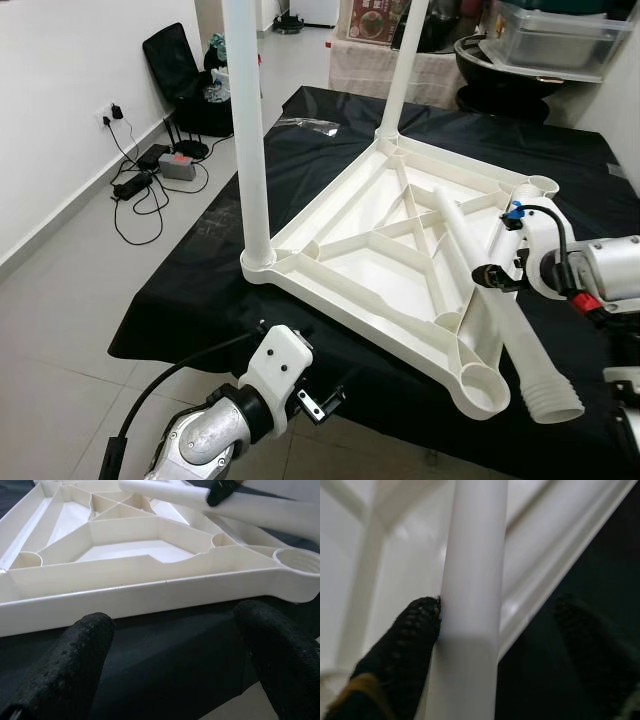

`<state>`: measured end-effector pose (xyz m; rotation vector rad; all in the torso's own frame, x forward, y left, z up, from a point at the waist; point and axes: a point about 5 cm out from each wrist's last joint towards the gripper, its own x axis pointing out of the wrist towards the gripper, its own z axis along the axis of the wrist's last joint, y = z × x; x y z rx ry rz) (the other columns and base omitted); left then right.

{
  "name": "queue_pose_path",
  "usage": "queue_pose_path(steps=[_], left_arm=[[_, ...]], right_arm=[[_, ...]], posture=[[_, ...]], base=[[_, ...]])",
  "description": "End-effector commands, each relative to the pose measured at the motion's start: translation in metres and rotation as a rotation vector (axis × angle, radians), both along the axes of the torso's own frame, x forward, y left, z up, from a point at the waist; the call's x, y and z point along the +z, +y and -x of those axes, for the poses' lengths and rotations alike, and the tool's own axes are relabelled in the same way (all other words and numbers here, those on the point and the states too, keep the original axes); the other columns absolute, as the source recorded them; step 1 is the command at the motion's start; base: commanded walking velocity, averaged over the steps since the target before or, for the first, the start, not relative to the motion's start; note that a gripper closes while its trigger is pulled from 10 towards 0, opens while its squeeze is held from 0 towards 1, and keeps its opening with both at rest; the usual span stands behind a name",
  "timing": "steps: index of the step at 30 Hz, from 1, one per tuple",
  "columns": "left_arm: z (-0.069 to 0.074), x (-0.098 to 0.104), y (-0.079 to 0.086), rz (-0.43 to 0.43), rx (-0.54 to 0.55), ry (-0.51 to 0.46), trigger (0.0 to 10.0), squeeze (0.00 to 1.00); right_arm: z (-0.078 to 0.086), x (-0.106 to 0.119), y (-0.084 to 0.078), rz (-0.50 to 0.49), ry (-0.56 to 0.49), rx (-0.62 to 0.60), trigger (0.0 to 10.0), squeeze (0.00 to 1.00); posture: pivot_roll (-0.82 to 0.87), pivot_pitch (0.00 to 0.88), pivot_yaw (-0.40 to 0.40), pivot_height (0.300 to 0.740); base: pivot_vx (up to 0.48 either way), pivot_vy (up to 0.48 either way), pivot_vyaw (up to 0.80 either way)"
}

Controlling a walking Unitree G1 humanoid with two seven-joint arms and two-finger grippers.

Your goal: Building children table

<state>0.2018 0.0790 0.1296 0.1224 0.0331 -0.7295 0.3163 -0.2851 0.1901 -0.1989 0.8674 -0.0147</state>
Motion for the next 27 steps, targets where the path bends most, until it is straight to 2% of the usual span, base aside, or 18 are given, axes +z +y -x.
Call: queue_pose_path(steps=[1,2,3,5,6,10,17,18,21,22,23,24,27], left_arm=[[0.002,0.0,-0.002,0.011,0.002,0.009,10.0,0.0],[0.002,0.0,-0.002,0.011,0.002,0.009,10.0,0.0],[0.002,0.0,-0.003,0.013,0.003,0.009,10.0,0.0],[0.002,0.0,-0.003,0.013,0.003,0.009,10.0,0.0],[0.003,0.0,-0.003,0.014,0.004,0.009,10.0,0.0],[0.003,0.001,-0.003,0.019,0.005,0.007,10.0,0.0],[0.003,0.001,-0.002,0.02,0.007,0.006,10.0,0.0],[0.003,0.001,-0.002,0.019,0.008,0.005,10.0,0.0],[0.001,0.002,0.001,0.018,0.013,0.002,10.0,0.0],[0.001,0.002,0.001,0.018,0.013,0.002,10.0,0.0],[-0.001,0.003,0.002,0.023,0.019,0.0,10.0,0.0],[-0.001,0.003,0.002,0.023,0.019,0.0,10.0,0.0],[-0.006,0.006,0.006,0.019,0.04,-0.014,10.0,0.0]], right_arm=[[0.007,-0.009,-0.004,0.001,0.062,-0.014,1.8,0.0],[0.007,-0.009,-0.004,0.001,0.062,-0.014,1.8,0.0],[0.01,-0.013,-0.005,-0.004,0.082,-0.016,0.5,0.0],[0.01,-0.013,-0.005,-0.004,0.082,-0.016,0.5,0.0],[0.012,-0.016,-0.005,-0.014,0.099,-0.018,0.0,0.0],[0.015,-0.021,-0.003,-0.041,0.13,-0.015,0.0,0.0],[0.014,-0.02,0.0,-0.077,0.116,-0.016,0.0,0.0],[0.011,-0.018,0.004,-0.114,0.091,-0.015,0.0,0.0],[-0.01,0.009,0.023,-0.35,-0.192,0.021,0.0,0.0],[-0.01,0.009,0.023,-0.35,-0.192,0.021,0.0,0.0],[-0.016,0.022,0.025,-0.435,-0.316,0.012,0.0,0.0],[-0.016,0.022,0.025,-0.435,-0.316,0.012,0.0,0.0],[-0.021,0.04,0.029,-0.601,-0.484,-0.007,0.0,0.0]], posture=[[-0.1,0.056,-0.128,0.74],[-0.1,0.056,-0.128,0.74],[-0.11,0.058,-0.132,0.74],[-0.11,0.058,-0.132,0.74],[-0.11,0.058,-0.132,0.74],[-0.11,0.065,-0.134,0.74],[-0.11,0.065,-0.135,0.74],[-0.11,0.062,-0.134,0.74],[-0.11,0.059,-0.12,0.74],[-0.11,0.059,-0.12,0.74],[-0.11,0.058,-0.113,0.74],[-0.11,0.058,-0.113,0.74],[-0.11,0.053,-0.098,0.74]], base=[[0.0,0.0,0.0],[0.0,0.0,0.0],[0.0,0.0,0.0],[0.0,0.0,0.0],[0.0,0.0,0.0],[0.0,0.0,0.0],[0.0,0.0,0.0],[0.0,0.0,0.0],[0.0,0.0,0.0],[0.0,0.0,0.0],[0.0,0.0,0.0],[0.0,0.0,0.0],[0.0,0.0,0.0]])
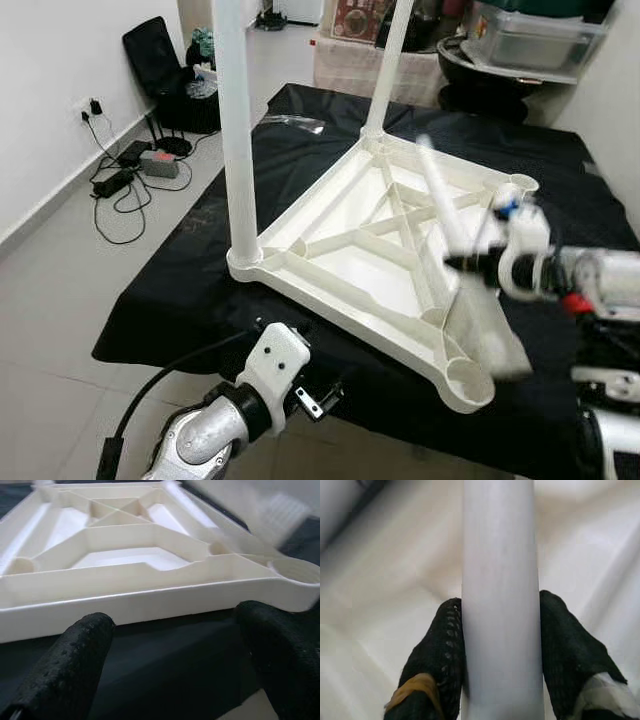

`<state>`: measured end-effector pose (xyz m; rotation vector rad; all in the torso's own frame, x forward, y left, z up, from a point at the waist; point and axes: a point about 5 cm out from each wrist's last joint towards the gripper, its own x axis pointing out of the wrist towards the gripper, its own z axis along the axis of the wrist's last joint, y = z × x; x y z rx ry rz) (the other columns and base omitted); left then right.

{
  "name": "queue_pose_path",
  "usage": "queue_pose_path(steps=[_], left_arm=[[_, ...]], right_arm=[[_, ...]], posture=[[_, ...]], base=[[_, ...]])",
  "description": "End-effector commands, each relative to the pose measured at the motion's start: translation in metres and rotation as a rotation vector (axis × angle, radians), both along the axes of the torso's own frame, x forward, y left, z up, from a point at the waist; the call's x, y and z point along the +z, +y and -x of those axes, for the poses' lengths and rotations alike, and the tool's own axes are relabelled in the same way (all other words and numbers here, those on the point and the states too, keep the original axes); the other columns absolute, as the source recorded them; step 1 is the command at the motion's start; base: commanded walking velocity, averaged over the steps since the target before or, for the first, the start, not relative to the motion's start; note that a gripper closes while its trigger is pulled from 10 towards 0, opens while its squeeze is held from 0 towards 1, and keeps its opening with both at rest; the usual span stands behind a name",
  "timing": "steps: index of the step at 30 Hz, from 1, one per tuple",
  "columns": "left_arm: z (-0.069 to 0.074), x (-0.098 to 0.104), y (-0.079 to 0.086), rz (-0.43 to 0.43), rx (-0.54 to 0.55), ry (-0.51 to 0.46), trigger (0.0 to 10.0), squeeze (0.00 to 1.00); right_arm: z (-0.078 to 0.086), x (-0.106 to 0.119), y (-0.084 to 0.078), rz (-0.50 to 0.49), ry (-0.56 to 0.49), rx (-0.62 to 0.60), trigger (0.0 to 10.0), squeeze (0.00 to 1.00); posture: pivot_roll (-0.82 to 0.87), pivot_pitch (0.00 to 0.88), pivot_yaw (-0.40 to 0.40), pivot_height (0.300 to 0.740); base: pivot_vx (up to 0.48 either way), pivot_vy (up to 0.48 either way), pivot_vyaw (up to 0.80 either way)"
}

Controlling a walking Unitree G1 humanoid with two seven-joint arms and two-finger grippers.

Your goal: Building children table

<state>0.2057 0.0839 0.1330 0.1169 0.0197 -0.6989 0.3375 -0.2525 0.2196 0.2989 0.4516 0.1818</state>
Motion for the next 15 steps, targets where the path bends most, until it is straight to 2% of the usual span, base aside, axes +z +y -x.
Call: queue_pose_path(steps=[1,3,4,5,6,7,8,9,10,12,13,15], left_arm=[[-0.003,0.002,0.001,0.009,0.01,-0.002,10.0,0.0],[-0.004,0.003,0.002,0.006,0.015,-0.006,10.0,0.0],[-0.007,0.004,0.004,-0.001,0.028,-0.019,10.0,0.0],[-0.007,0.004,0.004,-0.001,0.028,-0.019,10.0,0.0],[-0.011,0.006,0.005,0.004,0.049,-0.035,10.0,0.0],[-0.011,0.006,0.005,0.004,0.049,-0.035,10.0,0.0],[-0.015,0.01,0.007,0.013,0.068,-0.05,10.0,0.0],[-0.02,0.014,0.008,0.031,0.084,-0.063,10.0,0.0],[-0.02,0.014,0.008,0.031,0.084,-0.063,10.0,0.0],[-0.03,0.029,0.008,0.092,0.11,-0.099,10.0,0.0],[-0.037,0.039,0.008,0.128,0.111,-0.119,10.0,0.0],[-0.04,0.045,0.008,0.15,0.109,-0.132,10.0,0.0]], right_arm=[[0.001,0.01,-0.004,-0.067,-0.082,-0.026,0.0,0.0],[0.001,0.012,-0.003,-0.09,-0.098,-0.025,0.0,0.0],[0.002,0.015,-0.003,-0.121,-0.134,-0.029,0.5,0.0],[0.002,0.015,-0.003,-0.121,-0.134,-0.029,0.5,0.0],[0.003,0.019,-0.003,-0.164,-0.187,-0.038,4.1,0.0],[0.003,0.019,-0.003,-0.164,-0.187,-0.038,4.1,0.0],[0.005,0.023,-0.002,-0.21,-0.244,-0.053,8.0,0.0],[0.006,0.027,0.0,-0.247,-0.306,-0.062,10.0,0.0],[0.006,0.027,0.0,-0.247,-0.306,-0.062,10.0,0.0],[0.009,0.031,0.001,-0.242,-0.471,-0.104,10.0,0.0],[0.011,0.032,0.004,-0.256,-0.524,-0.084,10.0,0.0],[0.012,0.033,0.007,-0.272,-0.553,-0.071,10.0,0.0]], posture=[[-0.11,0.053,-0.098,0.74],[-0.11,0.053,-0.094,0.74],[-0.11,0.05,-0.088,0.74],[-0.11,0.05,-0.088,0.74],[-0.11,0.047,-0.081,0.74],[-0.11,0.047,-0.081,0.74],[-0.11,0.041,-0.073,0.74],[-0.11,0.039,-0.072,0.74],[-0.11,0.039,-0.072,0.74],[-0.1,0.034,-0.07,0.74],[-0.1,0.032,-0.071,0.74],[-0.1,0.032,-0.071,0.74]], base=[[0.0,0.0,0.0],[0.0,0.0,0.0],[0.0,0.0,0.0],[0.0,0.0,0.0],[0.0,0.0,0.0],[0.0,0.0,0.0],[0.0,0.0,0.0],[0.0,0.0,0.0],[0.0,0.0,0.0],[0.0,0.0,0.0],[0.0,0.0,0.0],[0.0,0.0,0.0]])
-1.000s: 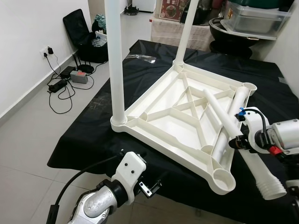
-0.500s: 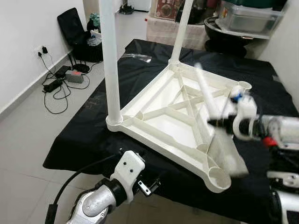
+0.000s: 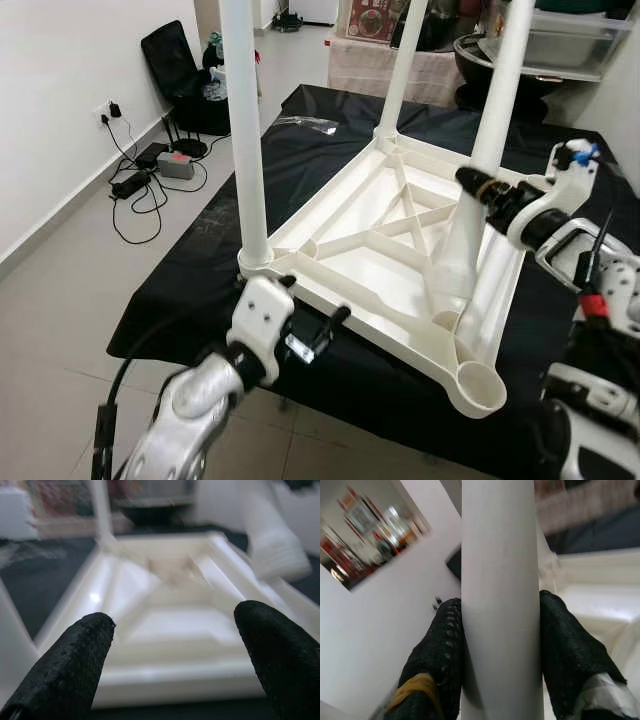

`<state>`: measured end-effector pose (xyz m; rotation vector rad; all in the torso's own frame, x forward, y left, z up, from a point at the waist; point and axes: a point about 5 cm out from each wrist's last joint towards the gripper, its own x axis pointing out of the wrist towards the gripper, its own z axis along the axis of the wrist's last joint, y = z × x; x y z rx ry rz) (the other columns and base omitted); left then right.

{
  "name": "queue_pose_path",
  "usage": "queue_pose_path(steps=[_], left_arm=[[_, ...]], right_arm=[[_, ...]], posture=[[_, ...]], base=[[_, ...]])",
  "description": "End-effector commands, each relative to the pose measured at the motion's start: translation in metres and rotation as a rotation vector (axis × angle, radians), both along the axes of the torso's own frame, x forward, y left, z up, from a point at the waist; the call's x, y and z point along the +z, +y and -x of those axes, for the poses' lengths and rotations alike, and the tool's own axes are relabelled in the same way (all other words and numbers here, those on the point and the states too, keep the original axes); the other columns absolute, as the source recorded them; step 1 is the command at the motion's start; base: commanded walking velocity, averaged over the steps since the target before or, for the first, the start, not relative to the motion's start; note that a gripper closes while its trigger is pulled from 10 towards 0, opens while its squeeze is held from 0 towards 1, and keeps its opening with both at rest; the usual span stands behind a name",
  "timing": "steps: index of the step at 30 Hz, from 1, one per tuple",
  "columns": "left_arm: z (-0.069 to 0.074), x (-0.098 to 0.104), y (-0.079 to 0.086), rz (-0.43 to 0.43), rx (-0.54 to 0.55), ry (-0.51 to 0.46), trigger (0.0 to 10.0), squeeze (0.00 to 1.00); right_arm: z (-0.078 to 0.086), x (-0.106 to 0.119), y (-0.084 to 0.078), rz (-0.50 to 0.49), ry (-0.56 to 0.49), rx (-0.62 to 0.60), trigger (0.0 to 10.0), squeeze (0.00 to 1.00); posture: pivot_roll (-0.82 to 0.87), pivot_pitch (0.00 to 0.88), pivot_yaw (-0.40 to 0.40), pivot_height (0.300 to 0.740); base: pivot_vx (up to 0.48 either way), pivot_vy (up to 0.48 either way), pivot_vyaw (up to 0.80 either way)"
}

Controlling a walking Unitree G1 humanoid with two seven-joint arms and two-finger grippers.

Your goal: Building children table

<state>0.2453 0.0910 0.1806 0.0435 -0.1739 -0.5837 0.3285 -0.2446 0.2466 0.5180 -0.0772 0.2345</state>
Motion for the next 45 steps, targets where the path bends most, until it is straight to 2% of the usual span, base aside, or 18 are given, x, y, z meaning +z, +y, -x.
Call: queue_pose_path(steps=[1,2,5,6,7,9,11,12,15,17,18,20,22,25,27,40,41,45], left_arm=[[-0.006,0.007,0.002,0.055,-0.018,0.015,10.0,0.0],[-0.006,0.007,0.002,0.055,-0.018,0.015,10.0,0.0],[-0.02,0.047,-0.001,0.187,-0.159,-0.053,10.0,0.0],[-0.02,0.047,-0.001,0.187,-0.159,-0.053,10.0,0.0],[-0.023,0.057,-0.002,0.209,-0.195,-0.071,10.0,0.0],[-0.027,0.077,-0.009,0.251,-0.292,-0.098,10.0,0.0],[-0.028,0.083,-0.012,0.26,-0.328,-0.105,10.0,0.0],[-0.029,0.092,-0.016,0.263,-0.371,-0.116,10.0,0.0],[-0.031,0.1,-0.021,0.263,-0.407,-0.129,10.0,0.0],[-0.037,0.118,-0.03,0.268,-0.452,-0.142,10.0,0.0],[-0.037,0.118,-0.03,0.268,-0.452,-0.142,10.0,0.0],[-0.044,0.131,-0.037,0.26,-0.47,-0.14,10.0,0.0],[-0.044,0.131,-0.037,0.26,-0.47,-0.14,10.0,0.0],[-0.058,0.158,-0.042,0.31,-0.509,-0.114,10.0,0.0],[-0.06,0.17,-0.045,0.317,-0.541,-0.113,10.0,0.0],[-0.064,0.181,-0.053,0.283,-0.569,-0.108,10.0,0.0],[-0.065,0.183,-0.054,0.296,-0.582,-0.094,0.0,0.0],[-0.065,0.183,-0.053,0.308,-0.6,-0.079,0.0,0.0]], right_arm=[[0.005,0.007,0.001,0.002,-0.094,0.025,10.0,0.0],[0.005,0.007,0.001,0.002,-0.094,0.025,10.0,0.0],[0.004,0.009,-0.004,0.201,-0.156,0.03,10.0,0.0],[0.004,0.009,-0.004,0.201,-0.156,0.03,10.0,0.0],[0.004,0.009,-0.005,0.249,-0.166,0.028,10.0,0.0],[0.007,0.017,-0.008,0.219,-0.226,0.074,10.0,0.0],[0.01,0.02,-0.008,0.2,-0.253,0.102,10.0,0.0],[0.015,0.026,-0.004,0.203,-0.306,0.159,10.0,0.0],[0.022,0.029,0.002,0.226,-0.351,0.233,10.0,0.0],[0.036,0.031,0.017,0.28,-0.408,0.373,10.0,0.0],[0.036,0.031,0.017,0.28,-0.408,0.373,10.0,0.0],[0.045,0.028,0.029,0.319,-0.438,0.452,10.0,0.0],[0.045,0.028,0.029,0.319,-0.438,0.452,10.0,0.0],[0.05,0.023,0.041,0.394,-0.477,0.513,10.0,0.0],[0.05,0.019,0.047,0.443,-0.484,0.534,10.0,0.0],[0.057,0.017,0.057,0.483,-0.494,0.593,10.0,0.0],[0.057,0.016,0.059,0.493,-0.493,0.599,10.0,0.0],[0.058,0.015,0.06,0.518,-0.489,0.601,10.0,0.0]], posture=[[-0.09,0.029,-0.071,0.74],[-0.09,0.029,-0.071,0.74],[-0.08,0.016,-0.065,0.74],[-0.08,0.016,-0.065,0.74],[-0.08,0.016,-0.065,0.74],[-0.08,0.003,-0.049,0.74],[-0.08,0.002,-0.047,0.74],[-0.08,0.0,-0.04,0.74],[-0.08,0.0,-0.032,0.74],[-0.09,0.0,-0.02,0.74],[-0.09,0.0,-0.02,0.74],[-0.09,0.0,-0.012,0.74],[-0.09,0.0,-0.012,0.74],[-0.09,0.0,0.0,0.74],[-0.09,0.0,0.003,0.74],[-0.08,0.0,0.009,0.74],[-0.09,0.0,0.01,0.74],[-0.08,0.0,0.008,0.74]], base=[[0.0,0.0,0.0],[0.0,0.0,0.0],[0.0,0.0,0.0],[0.0,0.0,0.0],[0.0,0.0,0.0],[0.0,0.0,0.0],[0.0,0.0,0.0],[0.0,0.0,0.0],[0.0,0.0,0.0],[0.0,0.0,0.0],[0.0,0.0,0.0],[0.0,0.0,0.0],[0.0,0.0,0.0],[0.0,0.0,0.0],[0.0,0.0,0.0],[0.0,0.0,0.0],[0.0,0.0,0.0],[0.0,0.0,0.0]])
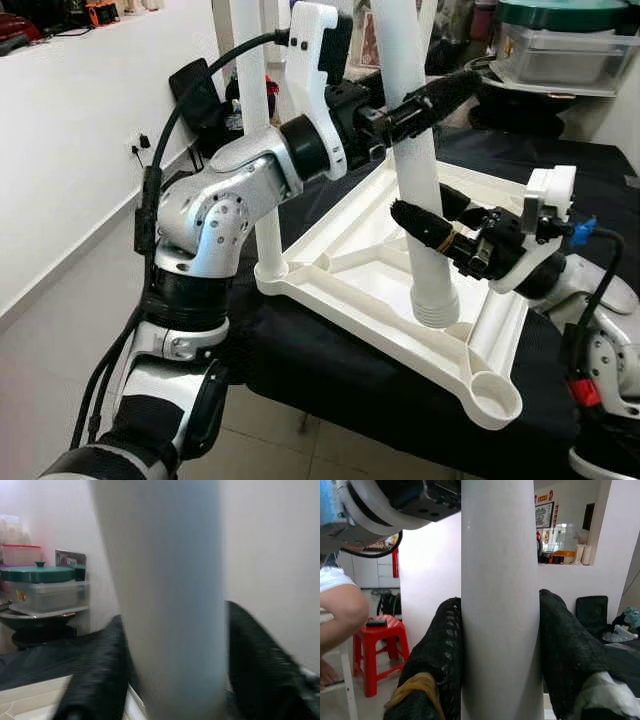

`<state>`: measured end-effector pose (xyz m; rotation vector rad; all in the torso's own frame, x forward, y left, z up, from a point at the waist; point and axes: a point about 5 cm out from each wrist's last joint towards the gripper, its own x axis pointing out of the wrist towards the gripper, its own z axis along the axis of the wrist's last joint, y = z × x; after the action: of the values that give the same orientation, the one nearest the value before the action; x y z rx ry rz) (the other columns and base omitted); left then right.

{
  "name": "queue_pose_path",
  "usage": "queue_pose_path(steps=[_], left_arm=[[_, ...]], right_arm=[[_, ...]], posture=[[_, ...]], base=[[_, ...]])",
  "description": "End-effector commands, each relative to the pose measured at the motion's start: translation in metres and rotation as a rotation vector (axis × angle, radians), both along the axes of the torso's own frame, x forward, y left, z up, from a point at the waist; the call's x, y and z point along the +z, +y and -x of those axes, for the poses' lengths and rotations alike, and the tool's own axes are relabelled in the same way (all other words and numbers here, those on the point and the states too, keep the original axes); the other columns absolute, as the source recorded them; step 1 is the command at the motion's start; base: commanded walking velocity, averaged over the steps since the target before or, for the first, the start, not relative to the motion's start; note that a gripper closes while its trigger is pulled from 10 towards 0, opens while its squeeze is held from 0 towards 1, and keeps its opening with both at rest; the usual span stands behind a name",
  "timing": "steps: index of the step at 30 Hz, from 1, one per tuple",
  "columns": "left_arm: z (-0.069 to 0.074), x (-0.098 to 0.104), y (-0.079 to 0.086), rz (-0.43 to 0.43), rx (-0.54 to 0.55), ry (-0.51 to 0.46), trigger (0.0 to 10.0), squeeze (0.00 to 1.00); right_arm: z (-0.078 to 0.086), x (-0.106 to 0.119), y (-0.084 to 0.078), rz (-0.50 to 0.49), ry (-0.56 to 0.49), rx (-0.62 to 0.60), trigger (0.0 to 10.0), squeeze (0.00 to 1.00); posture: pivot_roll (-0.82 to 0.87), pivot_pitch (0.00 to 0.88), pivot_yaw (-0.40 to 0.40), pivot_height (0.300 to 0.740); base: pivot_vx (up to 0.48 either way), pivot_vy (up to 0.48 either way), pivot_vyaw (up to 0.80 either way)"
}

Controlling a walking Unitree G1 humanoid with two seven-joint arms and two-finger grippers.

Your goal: Building children table

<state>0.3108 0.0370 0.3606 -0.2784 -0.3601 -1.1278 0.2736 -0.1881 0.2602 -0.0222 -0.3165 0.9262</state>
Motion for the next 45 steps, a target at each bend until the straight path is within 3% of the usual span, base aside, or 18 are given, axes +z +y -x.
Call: queue_pose_path(steps=[1,2,4,7,11,12,14,15,19,21,25,30,31,32,33,38,45], left_arm=[[0.0,0.003,0.001,0.009,-0.022,0.007,0.0,0.0],[-0.002,0.002,0.003,-0.008,-0.049,0.031,0.0,0.0],[-0.003,-0.001,0.004,-0.02,-0.054,0.038,0.0,0.0],[-0.003,-0.001,0.004,-0.02,-0.054,0.038,0.0,0.0],[-0.006,-0.008,0.005,-0.051,-0.068,0.046,0.0,0.0],[-0.006,-0.011,0.006,-0.059,-0.073,0.048,0.0,0.0],[-0.006,-0.011,0.006,-0.059,-0.073,0.048,0.0,0.0],[-0.007,-0.013,0.005,-0.064,-0.082,0.049,0.0,0.0],[-0.006,-0.015,0.004,-0.067,-0.096,0.05,0.0,0.0],[-0.004,-0.021,0.001,-0.08,-0.125,0.049,0.0,0.0],[-0.002,-0.026,-0.004,-0.103,-0.143,0.044,0.0,0.0],[0.001,-0.028,-0.009,-0.118,-0.154,0.038,0.0,0.0],[0.002,-0.029,-0.012,-0.126,-0.16,0.034,0.0,0.0],[0.002,-0.029,-0.012,-0.126,-0.16,0.034,0.0,0.0],[0.003,-0.029,-0.014,-0.132,-0.164,0.03,0.0,0.0],[0.003,-0.029,-0.02,-0.144,-0.173,0.017,0.0,0.0],[0.002,-0.03,-0.019,-0.146,-0.173,0.005,0.0,0.0]], right_arm=[[0.003,0.001,0.004,0.027,-0.025,0.009,10.0,0.0],[0.0,-0.004,0.006,0.101,-0.037,-0.017,10.0,0.0],[-0.002,-0.006,0.006,0.139,-0.044,-0.036,10.0,0.0],[-0.002,-0.006,0.006,0.139,-0.044,-0.036,10.0,0.0],[-0.006,-0.015,0.011,0.213,-0.021,-0.051,10.0,0.0],[-0.007,-0.019,0.014,0.243,-0.006,-0.05,10.0,0.25],[-0.007,-0.019,0.014,0.243,-0.006,-0.05,10.0,0.25],[-0.007,-0.023,0.019,0.279,-0.001,-0.046,10.0,1.0],[-0.008,-0.026,0.026,0.308,-0.004,-0.033,10.0,1.0],[-0.012,-0.032,0.041,0.389,-0.009,-0.017,10.0,1.0],[-0.02,-0.037,0.055,0.465,0.018,-0.042,10.0,1.0],[-0.024,-0.037,0.062,0.503,0.035,-0.065,10.0,1.0],[-0.026,-0.036,0.064,0.51,0.047,-0.086,10.0,0.85],[-0.026,-0.036,0.064,0.51,0.047,-0.086,10.0,0.85],[-0.029,-0.035,0.065,0.48,0.099,-0.113,10.0,0.0],[-0.033,-0.033,0.067,0.336,0.298,-0.159,10.0,0.0],[-0.03,-0.035,0.073,0.233,0.439,-0.144,10.0,0.0]], posture=[[-0.08,0.0,0.008,0.74],[-0.08,0.0,0.009,0.74],[-0.08,0.0,0.009,0.74],[-0.08,0.0,0.009,0.74],[-0.08,0.004,0.012,0.74],[-0.08,0.006,0.013,0.74],[-0.08,0.006,0.013,0.74],[-0.08,0.006,0.013,0.74],[-0.08,0.009,0.014,0.74],[-0.08,0.007,0.016,0.74],[-0.08,0.0,0.013,0.74],[-0.08,0.0,0.009,0.74],[-0.08,0.0,0.007,0.74],[-0.08,0.0,0.007,0.74],[-0.08,0.0,0.007,0.74],[-0.09,0.002,0.005,0.74],[-0.1,0.005,0.001,0.74]], base=[[0.0,0.0,0.0],[0.0,0.0,0.0],[0.0,0.0,0.0],[0.0,0.0,0.0],[0.0,0.0,0.0],[0.0,0.0,0.0],[0.0,0.0,0.0],[0.0,0.0,0.0],[0.0,0.0,0.0],[0.0,0.0,0.0],[0.0,0.0,0.0],[0.0,0.0,0.0],[0.0,0.0,0.0],[0.0,0.0,0.0],[0.0,0.0,0.0],[0.0,0.0,0.0],[0.0,0.0,0.0]])
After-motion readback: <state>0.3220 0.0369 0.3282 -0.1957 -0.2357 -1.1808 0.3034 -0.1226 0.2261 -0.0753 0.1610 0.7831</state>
